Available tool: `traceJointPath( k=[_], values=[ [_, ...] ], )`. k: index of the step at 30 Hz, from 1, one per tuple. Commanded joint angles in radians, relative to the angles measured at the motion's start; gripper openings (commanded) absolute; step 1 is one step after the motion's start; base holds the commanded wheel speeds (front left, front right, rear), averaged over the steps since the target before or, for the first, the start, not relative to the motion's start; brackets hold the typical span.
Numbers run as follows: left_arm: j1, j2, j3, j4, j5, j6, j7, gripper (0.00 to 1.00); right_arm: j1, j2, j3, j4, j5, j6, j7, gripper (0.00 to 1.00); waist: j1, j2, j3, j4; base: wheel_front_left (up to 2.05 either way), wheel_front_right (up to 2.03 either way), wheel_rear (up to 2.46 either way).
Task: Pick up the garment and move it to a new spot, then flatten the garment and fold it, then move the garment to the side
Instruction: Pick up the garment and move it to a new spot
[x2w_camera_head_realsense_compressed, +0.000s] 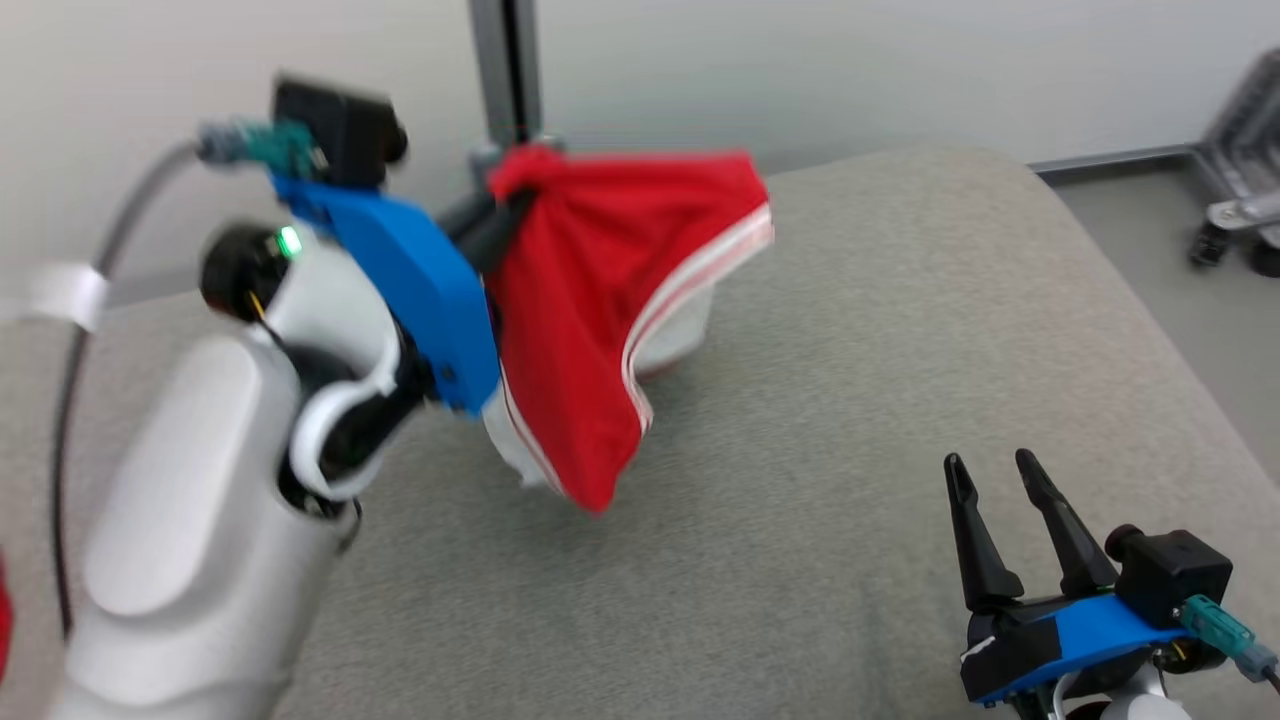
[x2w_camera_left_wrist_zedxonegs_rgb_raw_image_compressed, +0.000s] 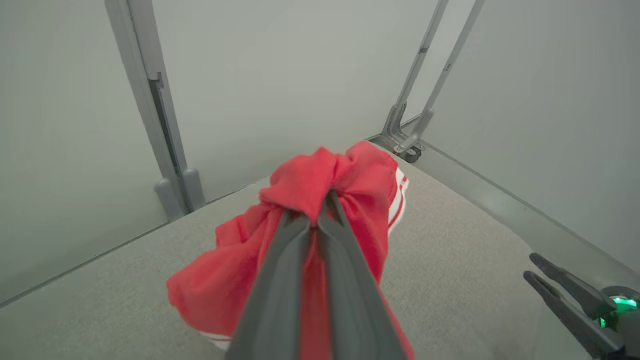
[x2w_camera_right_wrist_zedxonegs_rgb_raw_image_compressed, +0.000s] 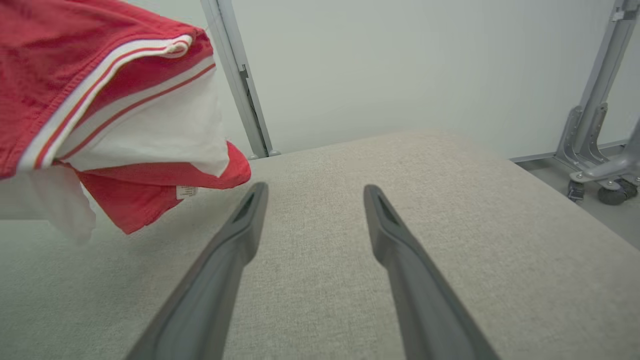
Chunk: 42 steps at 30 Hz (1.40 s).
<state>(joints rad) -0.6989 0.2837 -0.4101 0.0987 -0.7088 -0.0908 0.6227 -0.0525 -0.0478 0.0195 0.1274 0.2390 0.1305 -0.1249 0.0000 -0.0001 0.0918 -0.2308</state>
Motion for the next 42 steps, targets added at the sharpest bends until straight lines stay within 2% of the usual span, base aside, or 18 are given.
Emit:
traceJointPath(
  k=[1,7,8,9,10,11,16,23,27,30,38,42],
  values=[
    [0.033,-0.003,-0.01,0.016,0.008,-0.005,-0.021,0.0,0.005,-0.005,-0.001,-0.006,0.003,0.0,0.001,1.0,0.0,0.0001,-0.017,-0.031,0.0,0.0,0.0],
    [0.17,-0.003,-0.081,0.158,0.083,-0.002,-0.116,0.0,0.003,-0.005,0.006,-0.006,0.014,0.0,0.002,1.0,0.0,0.0001,-0.004,-0.064,0.0,0.0,0.0],
    [0.183,-0.007,-0.089,0.182,0.094,-0.001,-0.137,0.27,0.001,-0.005,0.008,-0.004,0.016,0.0,0.002,1.0,0.0,0.0001,-0.003,-0.064,0.0,0.0,0.0],
    [0.194,-0.011,-0.096,0.207,0.101,-0.002,-0.16,0.48,-0.001,-0.005,0.011,-0.002,0.016,0.0,0.002,1.0,0.0,0.0001,-0.001,-0.062,0.0,0.0,0.0],
    [0.204,-0.017,-0.101,0.226,0.108,-0.003,-0.187,0.9,-0.001,-0.005,0.011,-0.001,0.019,0.0,0.001,1.0,0.0,0.0001,-0.001,-0.058,0.0,0.0,0.0],
    [0.21,-0.02,-0.102,0.242,0.119,-0.003,-0.221,1.0,-0.002,-0.005,0.012,0.0,0.021,0.0,0.001,1.0,0.0,0.0001,0.0,-0.054,0.0,0.0,0.0],
    [0.222,-0.049,-0.066,0.29,0.128,0.023,-0.37,1.0,0.003,-0.004,0.0,0.002,0.013,0.0,0.001,1.0,0.0,0.0001,-0.004,-0.01,0.0,0.0,0.0],
    [0.276,-0.067,0.012,0.241,0.136,0.036,-0.684,1.0,0.011,-0.005,-0.024,-0.003,0.006,0.0,0.007,1.0,0.0,0.0001,-0.032,0.06,0.0,0.0,0.0],
    [0.354,-0.079,0.06,0.221,0.123,0.074,-0.804,1.0,0.022,-0.005,-0.021,-0.008,0.015,0.0,0.021,1.0,0.0,0.0001,-0.052,0.094,0.0,0.0,0.0],
    [0.425,-0.08,0.092,0.195,0.118,0.107,-0.845,1.0,0.032,-0.005,-0.028,-0.014,0.014,0.0,0.029,1.0,0.0,0.0001,-0.066,0.12,0.0,0.0,0.0],
    [0.598,-0.038,0.149,0.107,0.163,0.195,-0.881,1.0,0.062,-0.005,-0.067,-0.022,0.005,0.0,0.042,1.0,0.0,0.0001,-0.099,0.181,0.0,0.0,0.0],
    [0.662,-0.028,0.17,0.066,0.18,0.198,-0.886,1.0,0.062,-0.005,-0.092,-0.024,-0.002,0.0,0.039,1.0,0.0,0.0001,-0.111,0.216,0.0,0.0,0.0]
  ],
)
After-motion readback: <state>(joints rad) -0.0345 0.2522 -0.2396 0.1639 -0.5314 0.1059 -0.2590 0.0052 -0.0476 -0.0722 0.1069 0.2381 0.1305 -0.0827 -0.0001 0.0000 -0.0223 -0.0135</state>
